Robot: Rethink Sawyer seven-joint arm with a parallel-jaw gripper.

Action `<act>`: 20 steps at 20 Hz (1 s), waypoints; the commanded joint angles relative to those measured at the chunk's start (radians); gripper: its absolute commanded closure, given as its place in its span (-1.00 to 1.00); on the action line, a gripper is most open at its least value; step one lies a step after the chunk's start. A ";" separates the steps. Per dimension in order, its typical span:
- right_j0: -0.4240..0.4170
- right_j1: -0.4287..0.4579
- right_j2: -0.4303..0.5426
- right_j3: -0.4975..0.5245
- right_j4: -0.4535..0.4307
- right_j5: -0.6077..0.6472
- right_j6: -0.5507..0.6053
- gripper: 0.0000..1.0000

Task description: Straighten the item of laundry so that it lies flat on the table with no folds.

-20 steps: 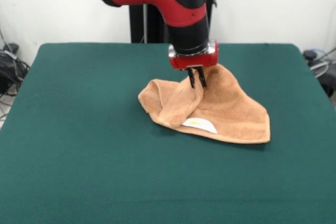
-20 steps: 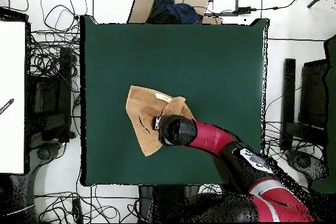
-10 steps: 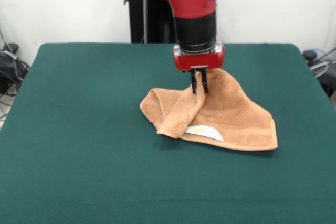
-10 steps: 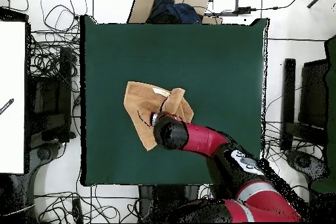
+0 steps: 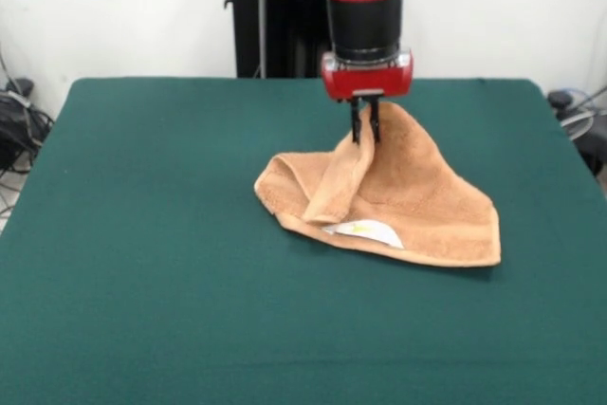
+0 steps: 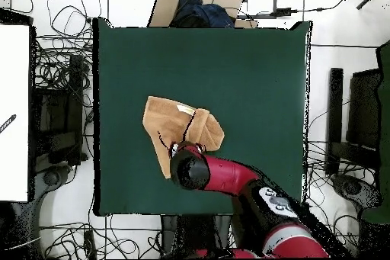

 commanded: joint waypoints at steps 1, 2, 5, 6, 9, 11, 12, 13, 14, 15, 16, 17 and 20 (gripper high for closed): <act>0.035 -0.066 -0.038 0.096 0.031 -0.008 0.236 1.00; 0.048 -0.084 -0.053 0.105 0.038 -0.002 0.242 1.00; 0.064 -0.117 -0.069 0.134 0.050 -0.012 0.259 1.00; 0.070 -0.125 -0.075 0.140 0.055 -0.012 0.262 1.00; 0.051 -0.141 -0.044 0.150 0.071 0.035 0.252 1.00; 0.040 -0.154 -0.026 0.147 0.079 0.054 0.239 1.00; 0.031 -0.157 -0.013 0.146 0.083 0.060 0.233 1.00; 0.022 -0.152 0.000 0.145 0.083 0.059 0.227 1.00; 0.010 -0.138 0.015 0.145 0.081 0.046 0.224 1.00; 0.003 -0.123 0.023 0.140 0.078 0.040 0.216 1.00; -0.011 -0.100 0.039 0.142 0.075 0.017 0.218 1.00; -0.008 -0.088 0.033 0.135 0.072 0.002 0.218 1.00; -0.026 -0.050 0.050 0.122 0.063 -0.019 0.213 1.00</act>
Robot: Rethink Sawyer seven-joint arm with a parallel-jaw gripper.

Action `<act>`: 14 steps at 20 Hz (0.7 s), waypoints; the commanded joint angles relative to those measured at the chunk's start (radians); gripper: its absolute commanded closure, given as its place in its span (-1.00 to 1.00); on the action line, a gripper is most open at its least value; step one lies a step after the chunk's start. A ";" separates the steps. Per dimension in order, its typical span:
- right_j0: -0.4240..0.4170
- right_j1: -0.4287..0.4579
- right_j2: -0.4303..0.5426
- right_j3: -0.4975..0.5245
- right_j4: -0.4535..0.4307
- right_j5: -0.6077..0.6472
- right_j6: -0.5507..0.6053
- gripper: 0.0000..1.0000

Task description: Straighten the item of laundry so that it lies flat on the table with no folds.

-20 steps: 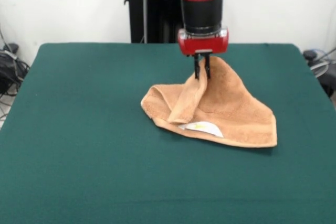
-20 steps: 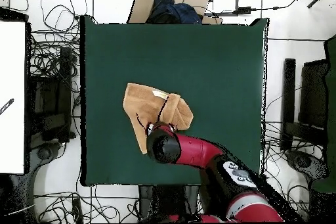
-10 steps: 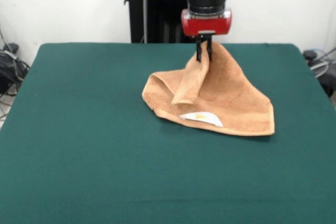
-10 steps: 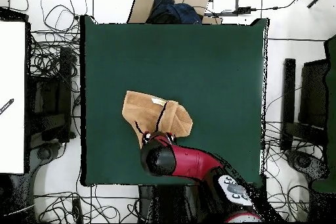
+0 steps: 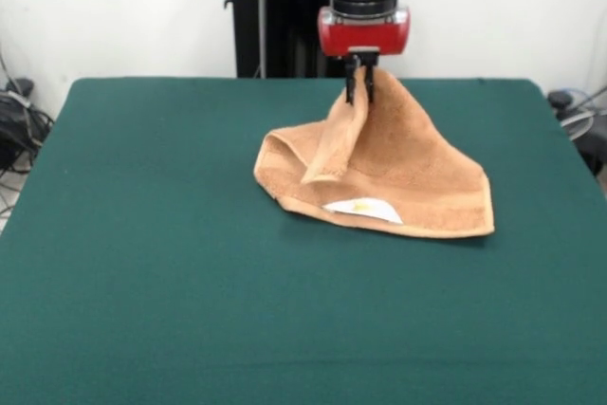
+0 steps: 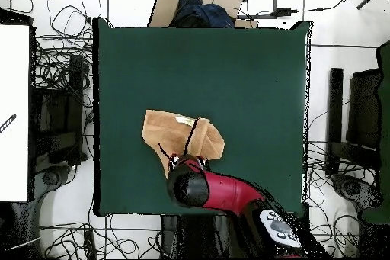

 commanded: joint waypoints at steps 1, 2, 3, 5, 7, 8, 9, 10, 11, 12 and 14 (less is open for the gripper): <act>-0.039 0.076 0.094 0.006 0.037 -0.030 0.214 1.00; -0.041 0.085 0.094 0.006 0.033 -0.045 0.217 1.00; -0.046 0.088 0.097 0.010 0.036 -0.049 0.222 1.00; -0.031 0.077 0.085 0.004 0.039 -0.035 0.219 1.00; -0.019 0.071 0.074 -0.005 0.026 -0.030 0.202 1.00; -0.017 0.070 0.071 -0.005 0.027 -0.025 0.202 1.00; -0.013 0.070 0.066 -0.007 0.025 -0.027 0.200 -1.00; -0.014 0.071 0.068 -0.008 0.023 -0.031 0.199 -1.00; -0.016 0.073 0.070 -0.009 0.020 -0.035 0.198 -1.00; -0.017 0.074 0.072 -0.009 0.017 -0.039 0.197 -1.00; -0.018 0.077 0.073 -0.012 0.014 -0.042 0.194 -1.00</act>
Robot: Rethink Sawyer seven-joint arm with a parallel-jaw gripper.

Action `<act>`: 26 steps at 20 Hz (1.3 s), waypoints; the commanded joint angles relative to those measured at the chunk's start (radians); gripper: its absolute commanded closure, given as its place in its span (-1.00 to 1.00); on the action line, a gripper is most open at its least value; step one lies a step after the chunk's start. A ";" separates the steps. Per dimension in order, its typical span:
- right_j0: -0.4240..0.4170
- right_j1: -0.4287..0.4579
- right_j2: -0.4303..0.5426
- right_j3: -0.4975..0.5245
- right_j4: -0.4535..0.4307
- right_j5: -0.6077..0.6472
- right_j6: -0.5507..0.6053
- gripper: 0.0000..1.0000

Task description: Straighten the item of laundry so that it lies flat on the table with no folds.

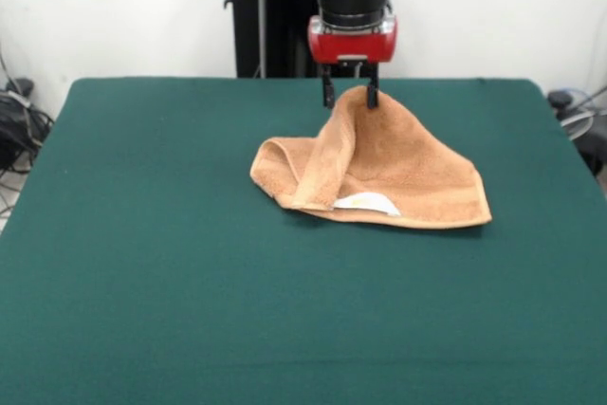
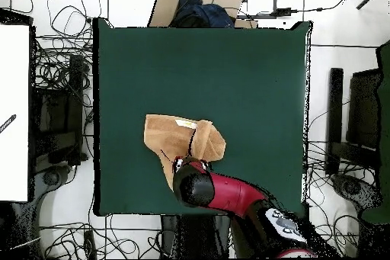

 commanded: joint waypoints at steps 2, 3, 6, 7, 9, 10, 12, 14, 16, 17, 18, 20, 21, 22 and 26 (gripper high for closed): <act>0.016 0.030 0.069 -0.015 0.015 -0.039 0.192 -1.00; 0.019 0.030 0.065 -0.017 0.017 -0.036 0.193 -1.00; 0.027 0.030 0.057 -0.023 0.021 -0.026 0.192 -1.00; 0.030 0.029 0.055 -0.022 0.029 -0.016 0.195 -1.00; 0.035 0.024 0.049 -0.022 0.037 0.000 0.198 -1.00; 0.037 0.021 0.047 -0.022 0.038 0.000 0.199 -1.00; 0.034 0.025 0.050 -0.019 0.037 -0.007 0.201 -1.00; 0.032 0.030 0.055 -0.015 0.039 -0.020 0.209 -1.00; 0.023 0.029 0.066 -0.020 0.045 0.000 0.204 -1.00; 0.014 0.029 0.074 -0.036 0.053 0.039 0.190 -1.00; 0.001 0.028 0.084 -0.064 0.059 0.097 0.164 -1.00; -0.021 0.029 0.102 -0.119 0.060 0.188 0.112 -1.00; -0.029 0.034 0.110 -0.135 0.063 0.215 0.100 -1.00; -0.032 0.036 0.111 -0.148 0.060 0.230 0.090 -1.00; -0.027 0.024 0.107 -0.167 0.055 0.277 0.087 -1.00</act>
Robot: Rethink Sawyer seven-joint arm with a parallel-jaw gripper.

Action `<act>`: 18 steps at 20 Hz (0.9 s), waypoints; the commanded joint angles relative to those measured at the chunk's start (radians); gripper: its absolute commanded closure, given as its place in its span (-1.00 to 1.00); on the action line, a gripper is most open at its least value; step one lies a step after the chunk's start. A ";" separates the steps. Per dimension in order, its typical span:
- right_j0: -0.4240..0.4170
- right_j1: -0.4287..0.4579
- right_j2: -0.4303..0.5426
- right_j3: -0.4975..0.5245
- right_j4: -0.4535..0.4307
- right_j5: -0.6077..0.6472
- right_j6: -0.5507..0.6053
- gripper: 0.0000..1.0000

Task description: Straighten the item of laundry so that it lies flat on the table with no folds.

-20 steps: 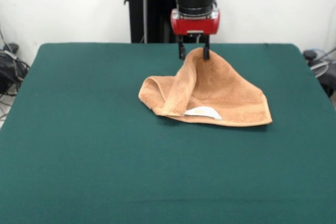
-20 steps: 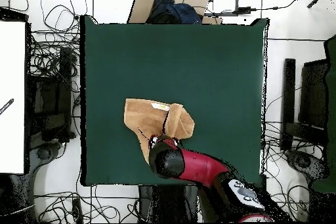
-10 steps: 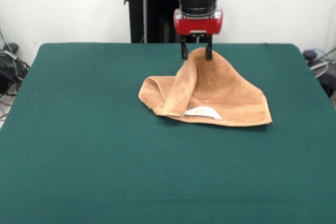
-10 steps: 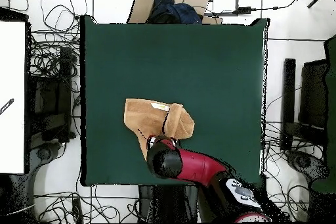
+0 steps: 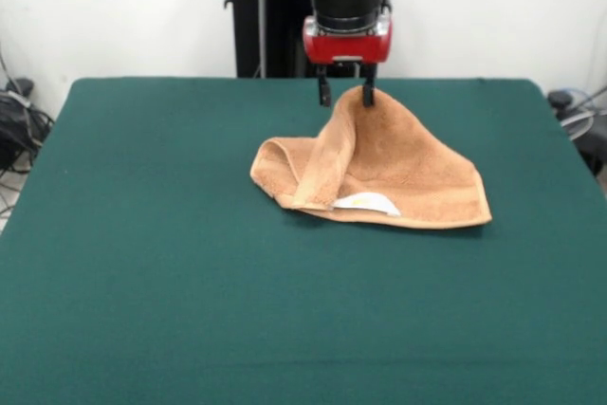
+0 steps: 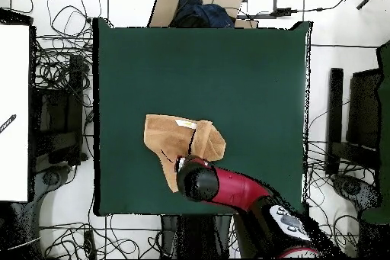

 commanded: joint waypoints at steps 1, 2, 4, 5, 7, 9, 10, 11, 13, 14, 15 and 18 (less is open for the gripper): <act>-0.015 0.022 0.104 -0.136 0.054 0.179 0.087 -1.00; -0.019 0.023 0.108 -0.139 0.052 0.184 0.087 -1.00; -0.030 0.030 0.118 -0.142 0.052 0.188 0.089 -1.00; -0.035 0.033 0.122 -0.145 0.052 0.191 0.090 -1.00; -0.044 0.040 0.132 -0.151 0.050 0.187 0.089 -1.00; -0.053 0.047 0.143 -0.152 0.048 0.177 0.092 -1.00; -0.058 0.052 0.149 -0.153 0.047 0.171 0.092 -1.00; -0.064 0.060 0.156 -0.157 0.046 0.166 0.091 -1.00; -0.069 0.072 0.162 -0.171 0.044 0.169 0.090 -1.00; -0.071 0.076 0.165 -0.175 0.043 0.167 0.090 -1.00; -0.075 0.081 0.170 -0.179 0.043 0.166 0.090 -1.00; -0.078 0.088 0.176 -0.188 0.039 0.166 0.090 -1.00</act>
